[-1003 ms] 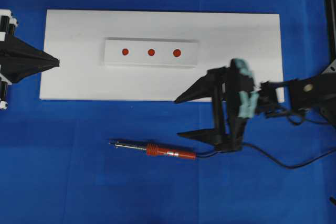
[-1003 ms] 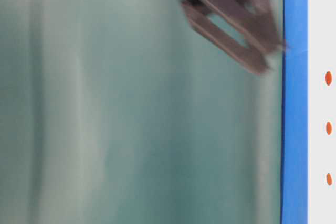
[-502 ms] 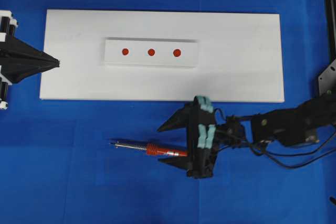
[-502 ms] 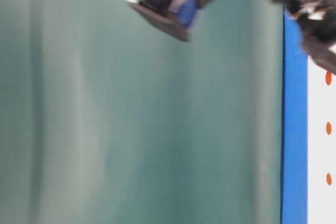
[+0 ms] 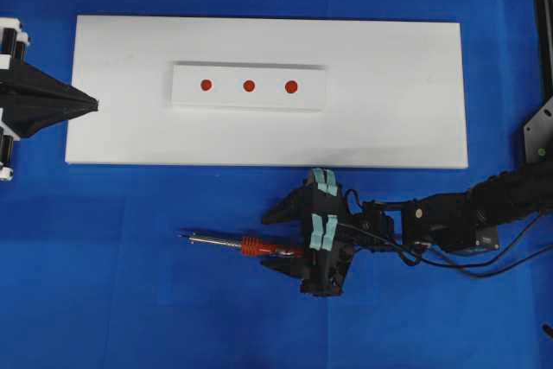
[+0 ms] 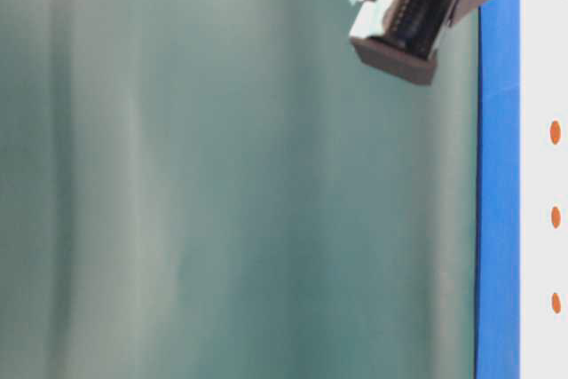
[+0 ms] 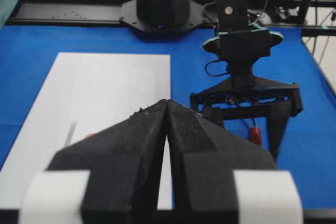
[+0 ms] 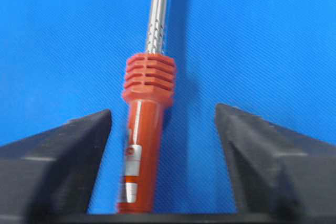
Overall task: Touch the tip of the soldering iron to the mark.
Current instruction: 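Close the right gripper on the soldering iron's red handle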
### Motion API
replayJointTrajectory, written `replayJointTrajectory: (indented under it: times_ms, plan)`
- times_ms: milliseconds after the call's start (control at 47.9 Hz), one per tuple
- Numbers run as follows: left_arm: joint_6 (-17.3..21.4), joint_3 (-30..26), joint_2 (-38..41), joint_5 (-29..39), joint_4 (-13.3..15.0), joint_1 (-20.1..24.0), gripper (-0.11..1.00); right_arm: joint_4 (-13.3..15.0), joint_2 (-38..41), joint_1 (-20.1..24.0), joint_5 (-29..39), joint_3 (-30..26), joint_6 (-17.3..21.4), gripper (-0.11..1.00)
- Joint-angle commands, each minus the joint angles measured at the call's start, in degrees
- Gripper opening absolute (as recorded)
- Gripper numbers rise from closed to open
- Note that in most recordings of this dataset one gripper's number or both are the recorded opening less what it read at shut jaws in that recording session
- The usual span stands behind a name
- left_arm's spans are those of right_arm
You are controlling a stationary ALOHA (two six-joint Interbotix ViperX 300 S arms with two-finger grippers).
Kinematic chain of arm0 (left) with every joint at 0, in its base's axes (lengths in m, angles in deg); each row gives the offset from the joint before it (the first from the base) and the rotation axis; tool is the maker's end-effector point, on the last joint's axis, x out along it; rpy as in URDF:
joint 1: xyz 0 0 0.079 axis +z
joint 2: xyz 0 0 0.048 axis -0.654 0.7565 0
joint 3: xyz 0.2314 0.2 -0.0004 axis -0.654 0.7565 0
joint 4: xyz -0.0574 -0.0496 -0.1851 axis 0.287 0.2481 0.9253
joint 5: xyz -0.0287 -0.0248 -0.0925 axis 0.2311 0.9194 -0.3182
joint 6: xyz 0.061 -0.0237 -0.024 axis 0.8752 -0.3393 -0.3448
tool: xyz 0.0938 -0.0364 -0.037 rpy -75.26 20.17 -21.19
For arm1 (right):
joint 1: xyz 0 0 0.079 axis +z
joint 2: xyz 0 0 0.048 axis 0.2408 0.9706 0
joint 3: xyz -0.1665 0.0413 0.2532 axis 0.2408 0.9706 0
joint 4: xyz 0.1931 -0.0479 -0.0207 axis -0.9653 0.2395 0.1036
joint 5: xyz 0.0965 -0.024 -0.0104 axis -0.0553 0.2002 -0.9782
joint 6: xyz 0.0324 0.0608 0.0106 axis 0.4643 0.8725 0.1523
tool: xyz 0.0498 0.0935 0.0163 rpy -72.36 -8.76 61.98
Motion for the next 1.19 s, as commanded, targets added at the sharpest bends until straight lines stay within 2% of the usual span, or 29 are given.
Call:
replayJointTrajectory:
  times_ms: [0, 84, 167, 481, 690, 857, 1170]
  plan:
    - [-0.1, -0.6, 0.2, -0.6, 0.1, -0.1, 0.00, 0.0, -0.9, 0.4, -0.4, -0.1, -0.5, 0.48]
    - [-0.1, -0.6, 0.2, -0.6, 0.1, -0.2, 0.00, 0.0, -0.9, 0.4, -0.4, -0.2, -1.5, 0.23]
    - [-0.1, -0.6, 0.2, -0.7, 0.1, -0.2, 0.00, 0.1, -1.0, 0.3, -0.4, -0.4, -1.9, 0.07]
    - [-0.1, -0.6, 0.2, -0.6, 0.1, -0.2, 0.00, 0.1, -1.1, 0.4, -0.4, -0.7, -2.1, 0.06]
    - [-0.2, -0.7, 0.2, -0.6, 0.1, -0.2, 0.00, 0.1, -7.1, 0.0, 1.0, 0.3, -2.6, 0.06]
    - [-0.2, -0.7, 0.2, -1.2, 0.1, -0.1, 0.00, 0.2, -14.9, -1.1, 7.0, 1.6, -5.3, 0.06]
    - [-0.2, -0.7, 0.2, -1.5, 0.1, -1.0, 0.00, 0.2, -27.9, -3.8, 21.7, 0.4, -12.3, 0.06]
